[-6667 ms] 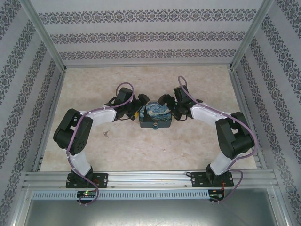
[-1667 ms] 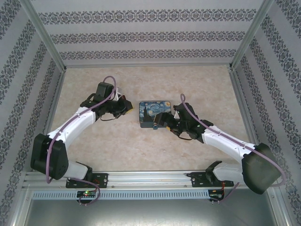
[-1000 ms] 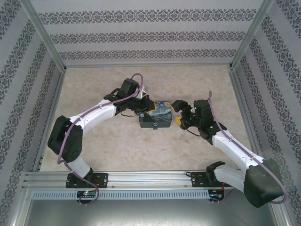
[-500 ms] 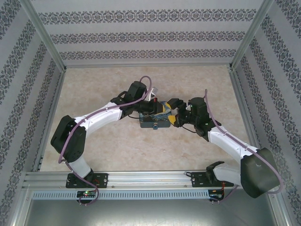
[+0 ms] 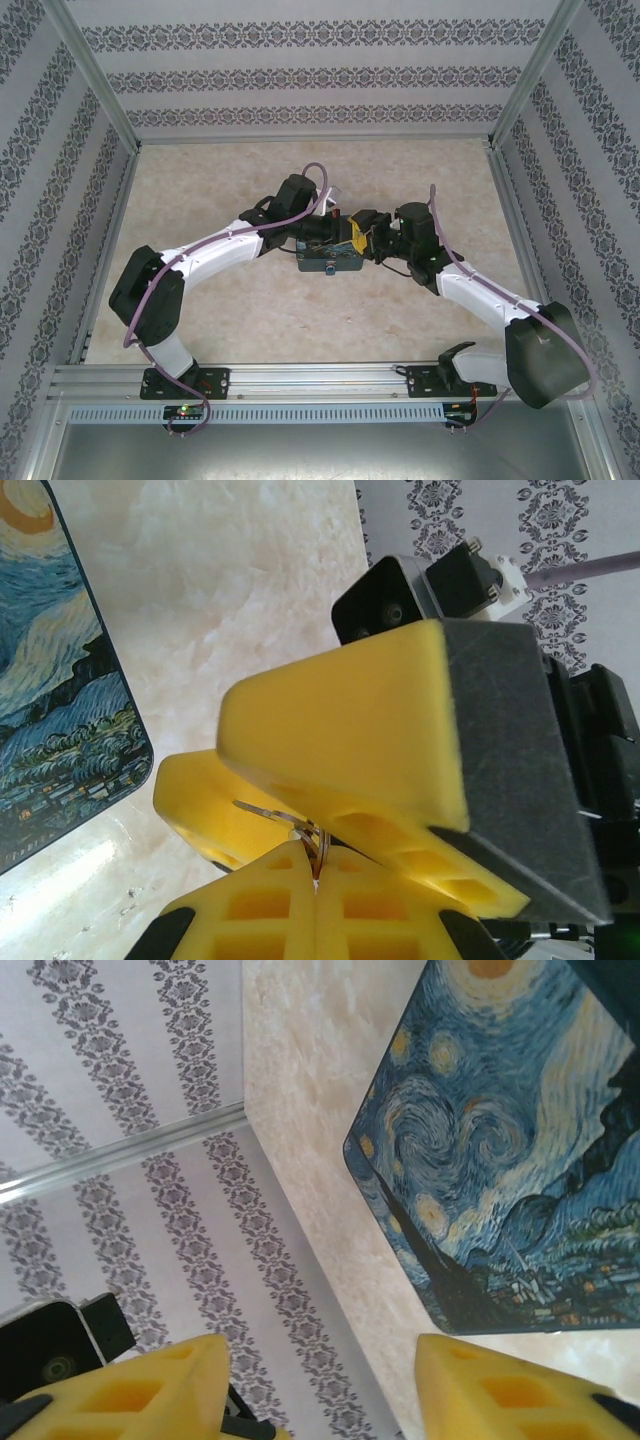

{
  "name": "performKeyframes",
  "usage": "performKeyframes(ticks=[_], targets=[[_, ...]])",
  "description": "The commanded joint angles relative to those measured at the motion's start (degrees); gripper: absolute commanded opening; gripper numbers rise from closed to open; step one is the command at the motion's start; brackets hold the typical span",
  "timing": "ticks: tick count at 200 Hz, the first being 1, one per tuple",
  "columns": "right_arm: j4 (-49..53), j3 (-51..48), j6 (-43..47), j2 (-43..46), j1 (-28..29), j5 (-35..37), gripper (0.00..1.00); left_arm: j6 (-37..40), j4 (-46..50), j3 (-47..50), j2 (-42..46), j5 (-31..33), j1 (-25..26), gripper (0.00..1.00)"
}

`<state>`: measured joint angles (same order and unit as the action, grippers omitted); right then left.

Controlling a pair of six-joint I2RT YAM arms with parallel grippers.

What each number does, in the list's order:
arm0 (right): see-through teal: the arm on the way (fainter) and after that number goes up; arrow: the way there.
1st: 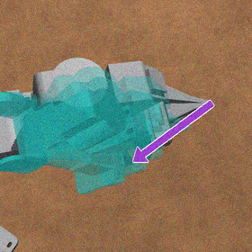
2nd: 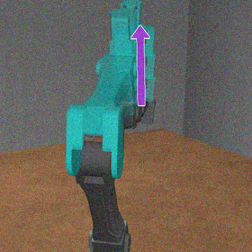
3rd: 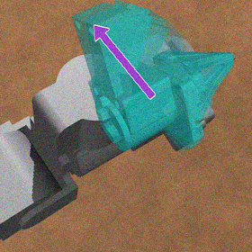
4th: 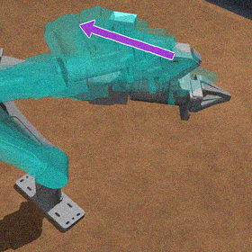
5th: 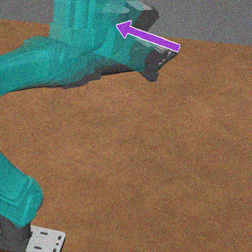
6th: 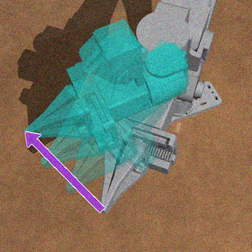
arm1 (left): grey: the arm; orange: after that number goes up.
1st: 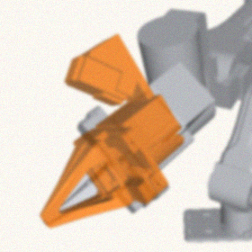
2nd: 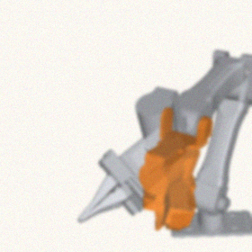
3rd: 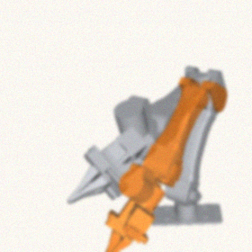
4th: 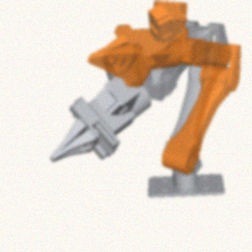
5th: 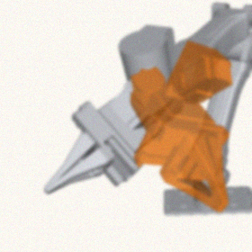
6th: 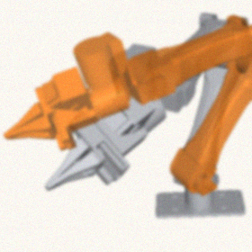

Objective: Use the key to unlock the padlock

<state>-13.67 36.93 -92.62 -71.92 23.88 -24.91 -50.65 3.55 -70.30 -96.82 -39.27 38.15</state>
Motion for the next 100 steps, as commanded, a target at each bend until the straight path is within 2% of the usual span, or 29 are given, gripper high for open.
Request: performKeyframes(ticks=[1, 61, 100], targets=[[-0.9, 1.2, -0.1, -0.9, 0.5, 0.5, 0.40, -0.4, -3.7, 0.7, 0.9, -0.1, 0.9, 0.00], [-0.9, 0.7, 0.1, -1.8, 0.2, 0.6, 0.01, -0.7, -4.8, 2.1, 1.1, 0.0, 0.9, 0.00], [-1.1, 1.0, 0.6, -2.2, -0.1, 0.3, 0.00, -0.5, -4.8, 2.4, 1.1, 0.3, 0.9, 0.00]])
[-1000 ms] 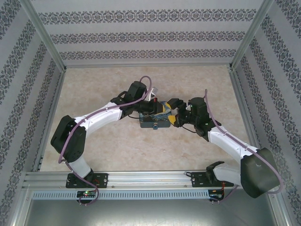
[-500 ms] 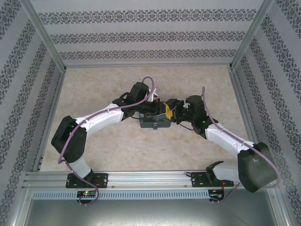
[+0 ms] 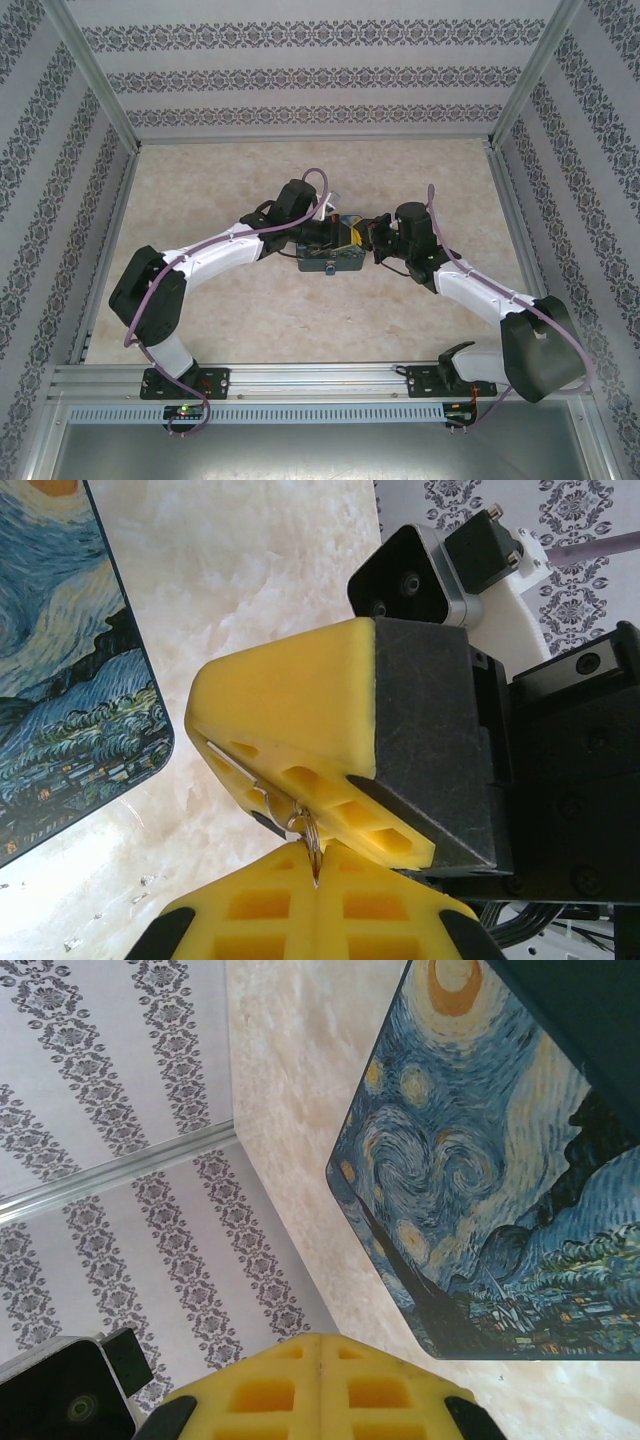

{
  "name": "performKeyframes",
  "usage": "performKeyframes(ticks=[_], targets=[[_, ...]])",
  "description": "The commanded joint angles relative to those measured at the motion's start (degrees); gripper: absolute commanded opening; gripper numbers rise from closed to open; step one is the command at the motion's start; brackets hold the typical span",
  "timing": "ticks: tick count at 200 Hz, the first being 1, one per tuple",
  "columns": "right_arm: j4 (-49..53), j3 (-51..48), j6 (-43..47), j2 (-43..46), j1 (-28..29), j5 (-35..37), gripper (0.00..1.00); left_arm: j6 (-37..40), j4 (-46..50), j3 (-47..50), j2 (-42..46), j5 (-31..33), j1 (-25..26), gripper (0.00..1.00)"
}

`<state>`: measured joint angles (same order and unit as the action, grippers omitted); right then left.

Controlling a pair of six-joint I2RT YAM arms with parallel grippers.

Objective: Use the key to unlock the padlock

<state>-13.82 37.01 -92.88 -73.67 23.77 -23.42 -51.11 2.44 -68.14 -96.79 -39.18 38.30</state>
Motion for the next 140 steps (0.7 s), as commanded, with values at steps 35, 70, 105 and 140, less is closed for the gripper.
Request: performKeyframes(ticks=[35, 70, 105, 140], targets=[[-0.3, 1.3, 2.2, -0.4, -0.9, -1.3, 0.00, 0.0, -4.1, 0.5, 1.9, 1.0, 0.7, 0.26], [0.3, 2.1, 4.7, -0.7, -2.3, -2.1, 0.00, 0.0, -3.9, 1.8, 5.1, 3.5, 0.0, 0.73], [0.6, 2.9, 7.2, -0.9, -3.2, -2.5, 0.00, -2.6, -4.7, 4.4, 8.0, 5.4, -1.3, 0.84], [0.8, 3.3, 6.2, -1.1, -3.2, -1.3, 0.00, -15.7, -15.5, 9.8, 8.5, 7.0, -1.6, 0.87]])
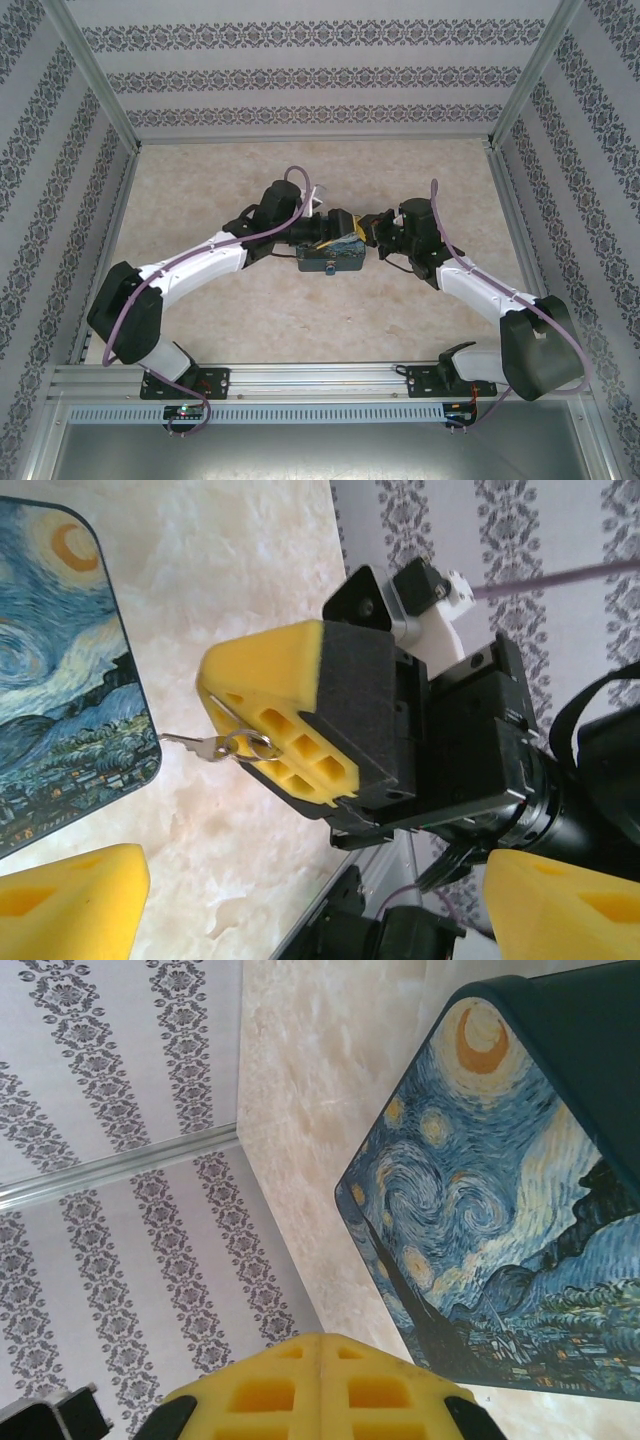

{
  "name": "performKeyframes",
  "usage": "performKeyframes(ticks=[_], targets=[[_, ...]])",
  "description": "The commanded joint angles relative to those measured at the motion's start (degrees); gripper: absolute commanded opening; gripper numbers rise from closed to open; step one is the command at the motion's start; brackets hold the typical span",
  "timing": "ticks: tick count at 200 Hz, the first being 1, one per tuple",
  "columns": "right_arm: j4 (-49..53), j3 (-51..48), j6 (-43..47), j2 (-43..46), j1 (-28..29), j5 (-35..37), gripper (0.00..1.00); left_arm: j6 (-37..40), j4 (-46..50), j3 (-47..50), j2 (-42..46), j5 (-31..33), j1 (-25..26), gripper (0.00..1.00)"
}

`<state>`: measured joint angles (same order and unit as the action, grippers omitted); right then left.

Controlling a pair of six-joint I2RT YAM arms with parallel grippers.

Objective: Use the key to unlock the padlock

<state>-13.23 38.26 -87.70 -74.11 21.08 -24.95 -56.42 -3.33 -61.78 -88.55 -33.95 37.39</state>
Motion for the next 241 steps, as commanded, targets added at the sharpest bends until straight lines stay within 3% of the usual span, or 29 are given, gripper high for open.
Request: performKeyframes(ticks=[1, 53, 116, 163, 241], targets=[[0.2, 2.1, 0.9, -0.7, -0.5, 0.3, 0.00, -10.8, -10.2, 3.6, 0.3, 1.8, -0.6, 0.87], [0.8, 4.2, -2.2, 0.6, 2.9, 10.0, 0.00, -35.0, -33.7, 11.4, -2.6, 6.4, -0.2, 0.83], [0.6, 3.4, -7.3, 3.6, 7.5, 23.7, 0.00, -55.8, -47.5, 14.6, -6.0, 18.6, 2.0, 0.73], [0.2, 3.3, -8.8, 4.7, 8.6, 27.5, 0.00, -59.5, -43.7, 14.4, -5.5, 24.5, 4.2, 0.65], [-0.6, 3.7, -9.7, 4.1, 9.2, 28.0, 0.00, -61.9, -43.2, 13.9, -8.1, 25.9, 6.1, 0.60]])
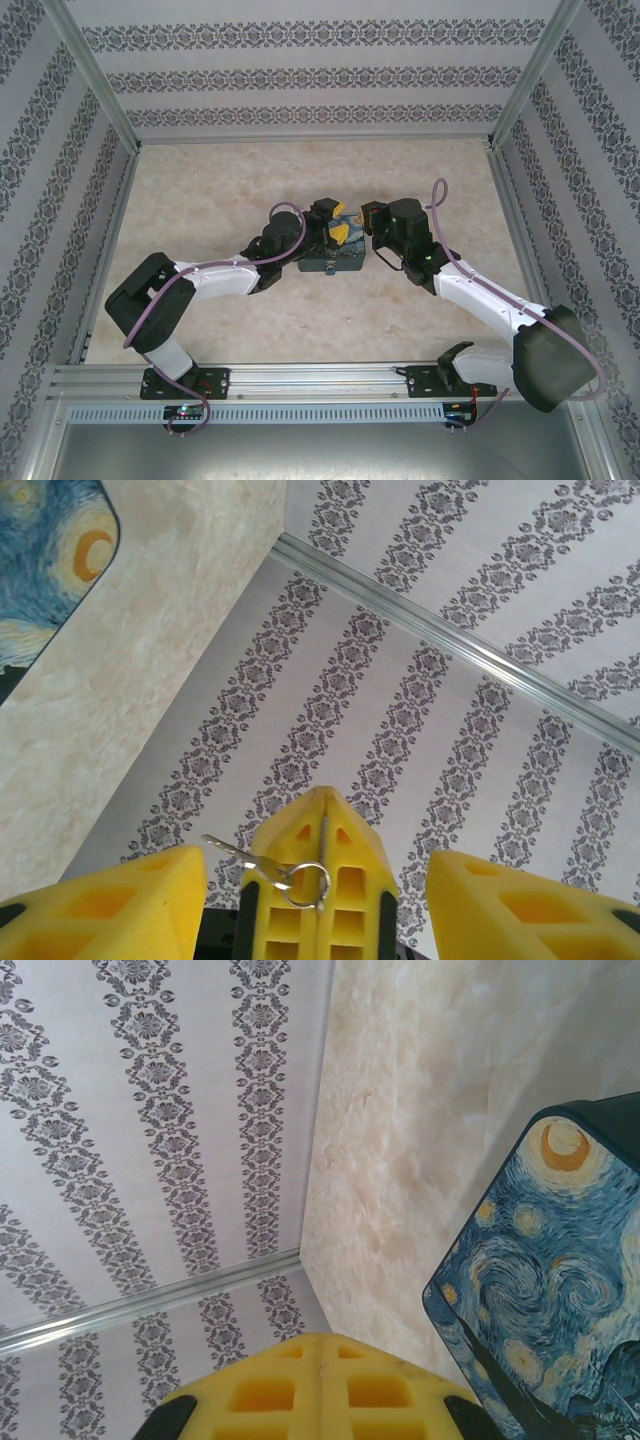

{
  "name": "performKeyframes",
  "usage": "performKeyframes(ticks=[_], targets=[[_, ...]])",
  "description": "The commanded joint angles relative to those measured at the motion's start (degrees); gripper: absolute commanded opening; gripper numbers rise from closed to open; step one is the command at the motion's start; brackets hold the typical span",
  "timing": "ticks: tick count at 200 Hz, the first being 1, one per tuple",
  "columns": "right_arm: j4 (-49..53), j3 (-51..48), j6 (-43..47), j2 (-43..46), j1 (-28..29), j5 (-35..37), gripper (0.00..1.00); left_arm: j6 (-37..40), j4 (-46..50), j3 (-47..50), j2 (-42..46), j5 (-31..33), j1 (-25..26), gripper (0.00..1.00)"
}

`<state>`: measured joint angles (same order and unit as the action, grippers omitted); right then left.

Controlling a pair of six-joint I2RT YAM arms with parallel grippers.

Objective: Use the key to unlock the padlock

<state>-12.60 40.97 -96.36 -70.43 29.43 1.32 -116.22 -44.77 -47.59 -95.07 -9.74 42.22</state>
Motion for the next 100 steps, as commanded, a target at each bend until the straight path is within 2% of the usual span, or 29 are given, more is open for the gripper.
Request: performKeyframes(ticks=[1, 100], targets=[[-1.3, 1.0, -1.0, 0.4, 0.9, 1.7, 0.00, -2.1, -1.8, -0.4, -1.6, 1.7, 1.3, 0.60], [-1.5, 0.3, -2.3, -0.7, 1.9, 1.5, 0.00, -5.7, -3.7, -3.6, -5.9, 2.2, 2.0, 0.57]])
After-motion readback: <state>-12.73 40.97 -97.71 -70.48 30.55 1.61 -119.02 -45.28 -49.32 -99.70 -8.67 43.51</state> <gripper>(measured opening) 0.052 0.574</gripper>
